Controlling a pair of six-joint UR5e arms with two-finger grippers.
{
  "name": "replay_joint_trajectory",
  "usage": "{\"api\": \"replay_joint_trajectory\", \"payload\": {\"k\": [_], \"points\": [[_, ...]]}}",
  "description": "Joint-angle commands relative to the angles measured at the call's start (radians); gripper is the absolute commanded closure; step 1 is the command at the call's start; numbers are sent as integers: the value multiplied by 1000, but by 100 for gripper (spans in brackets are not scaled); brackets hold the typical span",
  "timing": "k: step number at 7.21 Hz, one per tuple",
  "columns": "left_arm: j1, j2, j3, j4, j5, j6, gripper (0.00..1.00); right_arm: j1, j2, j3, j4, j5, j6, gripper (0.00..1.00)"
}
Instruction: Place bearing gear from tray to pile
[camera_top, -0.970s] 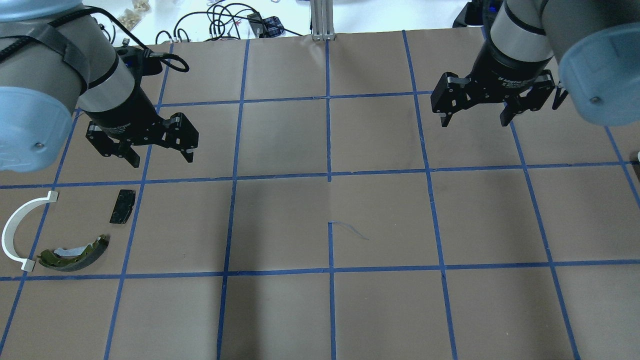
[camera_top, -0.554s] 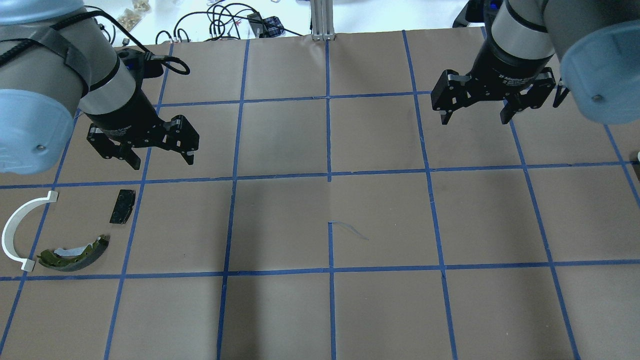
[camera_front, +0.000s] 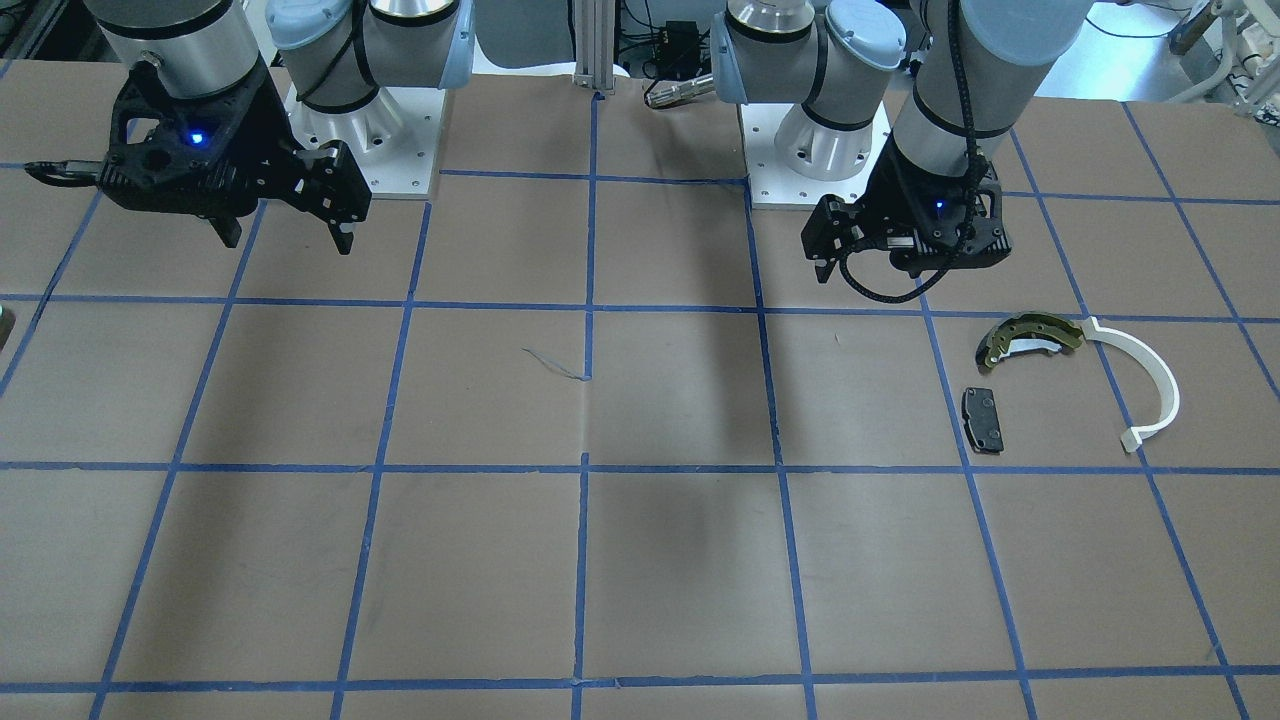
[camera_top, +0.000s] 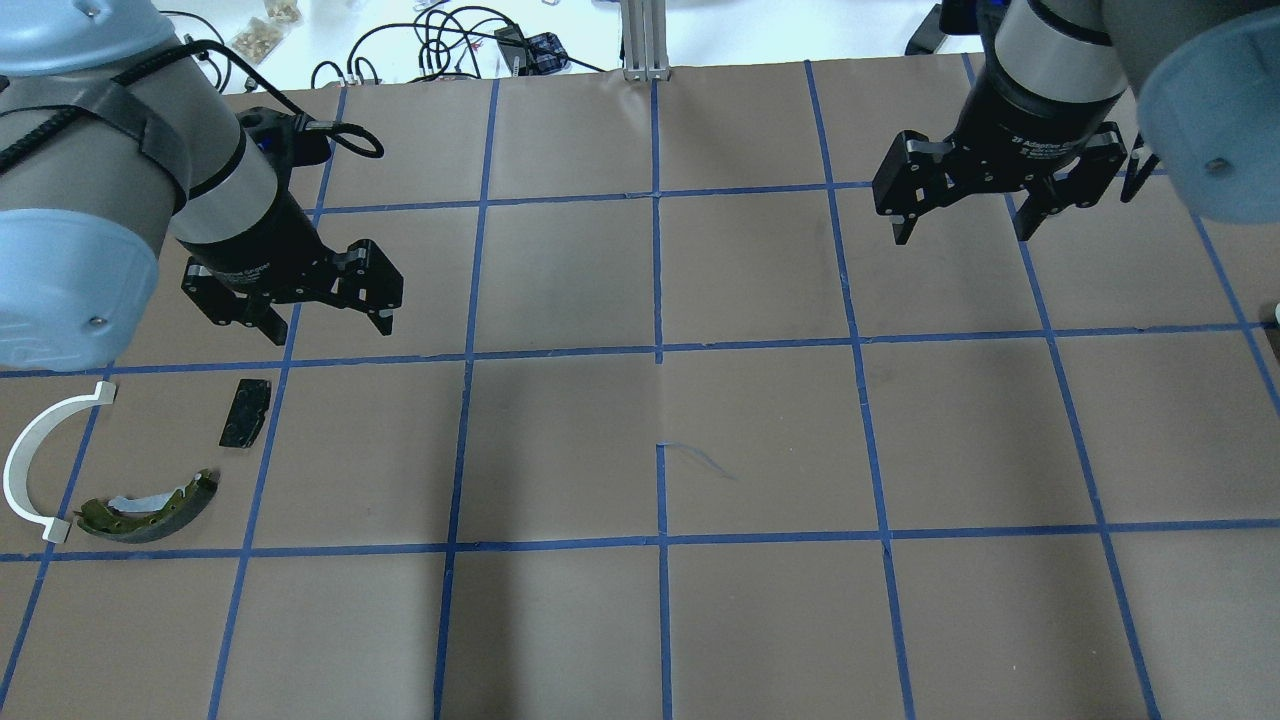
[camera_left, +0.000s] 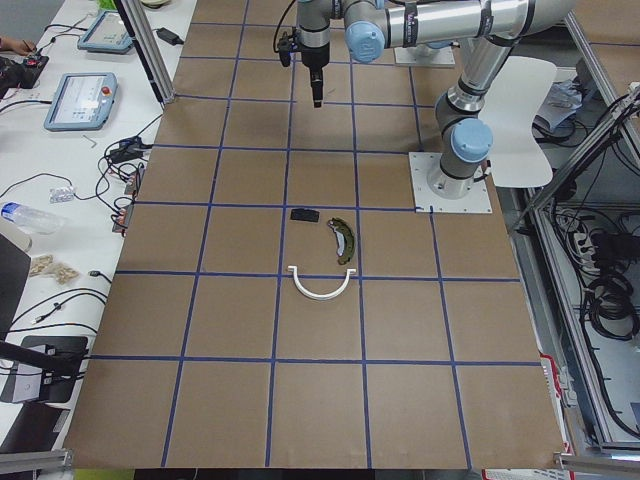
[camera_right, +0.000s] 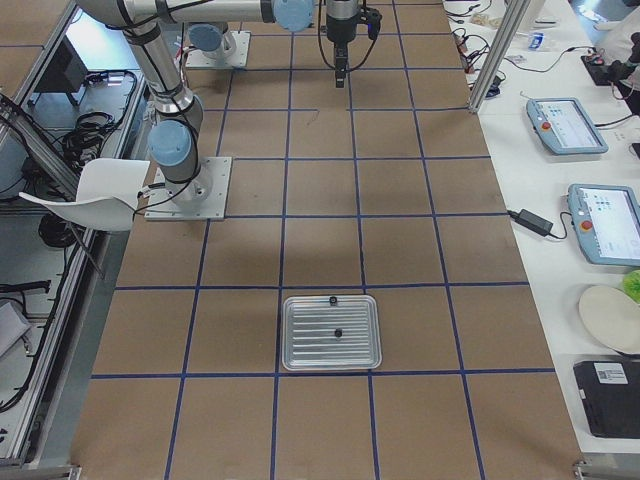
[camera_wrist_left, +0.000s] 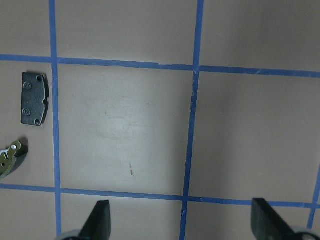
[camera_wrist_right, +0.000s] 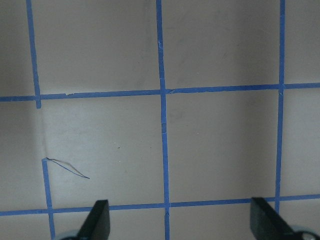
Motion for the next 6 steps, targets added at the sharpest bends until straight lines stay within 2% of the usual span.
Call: {"api": "replay_joint_trajectory", "payload": {"k": [1, 4, 5, 6], "points": [[0, 17, -51, 60, 3, 1, 0, -1, 2, 2, 9, -7, 1, 0], [2, 41, -112, 129, 3, 1, 0, -20, 0, -1, 8, 2, 12, 0], [4, 46, -132, 155, 4, 1, 0, -63, 3, 1, 2, -9, -42, 0], [2, 51, -138, 166, 4, 1, 0, -182, 3, 5, 2, -10, -240, 0]]}}
